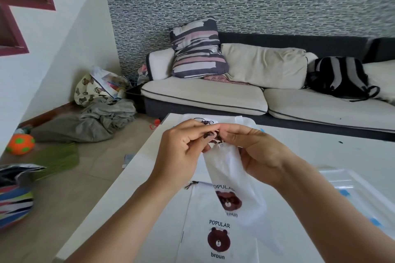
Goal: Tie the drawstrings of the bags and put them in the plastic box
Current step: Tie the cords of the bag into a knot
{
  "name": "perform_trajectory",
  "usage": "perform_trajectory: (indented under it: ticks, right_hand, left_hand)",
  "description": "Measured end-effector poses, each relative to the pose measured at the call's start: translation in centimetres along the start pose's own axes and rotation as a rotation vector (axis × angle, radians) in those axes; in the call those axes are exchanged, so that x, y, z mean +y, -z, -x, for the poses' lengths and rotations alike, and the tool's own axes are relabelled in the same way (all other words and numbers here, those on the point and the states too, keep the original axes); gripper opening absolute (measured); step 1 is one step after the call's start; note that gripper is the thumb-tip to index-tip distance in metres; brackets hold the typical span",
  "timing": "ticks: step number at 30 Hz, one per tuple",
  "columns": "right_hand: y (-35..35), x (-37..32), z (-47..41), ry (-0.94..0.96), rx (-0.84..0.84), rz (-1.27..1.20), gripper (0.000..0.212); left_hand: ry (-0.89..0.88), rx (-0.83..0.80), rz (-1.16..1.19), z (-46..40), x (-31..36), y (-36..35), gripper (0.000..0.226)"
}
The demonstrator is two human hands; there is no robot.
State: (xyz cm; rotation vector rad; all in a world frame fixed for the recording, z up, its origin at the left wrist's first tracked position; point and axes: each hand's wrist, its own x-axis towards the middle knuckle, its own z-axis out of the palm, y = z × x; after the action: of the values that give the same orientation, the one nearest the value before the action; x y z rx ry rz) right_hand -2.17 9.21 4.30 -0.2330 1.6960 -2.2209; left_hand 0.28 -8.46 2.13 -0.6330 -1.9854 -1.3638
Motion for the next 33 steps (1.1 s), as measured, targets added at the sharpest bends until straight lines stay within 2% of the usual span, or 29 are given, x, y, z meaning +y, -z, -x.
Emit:
perform_trajectory:
  ticks: [4, 8, 11, 14, 20, 26, 30, 33]
  right_hand:
    - [-0.3, -0.3, 0.0, 0.029, 0.066, -0.06, 0.042]
    - [-1.2, 0.0, 0.0, 0.096, 0.108, -0.014, 0.015]
    - [-1.8, -0.1, 0.1, 0.14, 0.102, -0.016, 0.019]
    - [-2.2, -0.3, 0.4, 0.078, 0.05, -0.137, 0.026]
    - [-2.6, -0.3, 0.6, -0.025, -0.018, -0.344, 0.029]
    - [-2.9, -0.2, 1.1, -0.001, -0.069, -0.41, 0.034]
    - [-2.6, -1.1, 1.2, -0.077, -0.13, -0.243, 0.033]
    - [-2.1, -1.7, 1.3, -0.022, -0.155, -0.078, 0.034]
  left_hand:
    - [0.093, 0.005, 0.098, 0.2, 0.0, -0.3, 0.022]
    - [0.239, 0.008, 0.187, 0.3, -0.3, -0.4, 0.02]
    - [0.341, -0.006, 0.279, 0.3, -0.3, -0.7, 0.021]
    - [0.386, 0.011, 0.328, 0.2, 0.0, -1.0, 0.021]
    - [0.244, 0.057, 0.158, 0.0, -0.4, -0.6, 0.019]
    - [0.202, 0.099, 0.117, -0.1, -0.1, -0.3, 0.02]
    - [0.153, 0.121, -0.007, -0.1, -0.3, 0.2, 0.015]
    - [0.018, 0.084, -0.146, -0.2, -0.3, 0.6, 0.013]
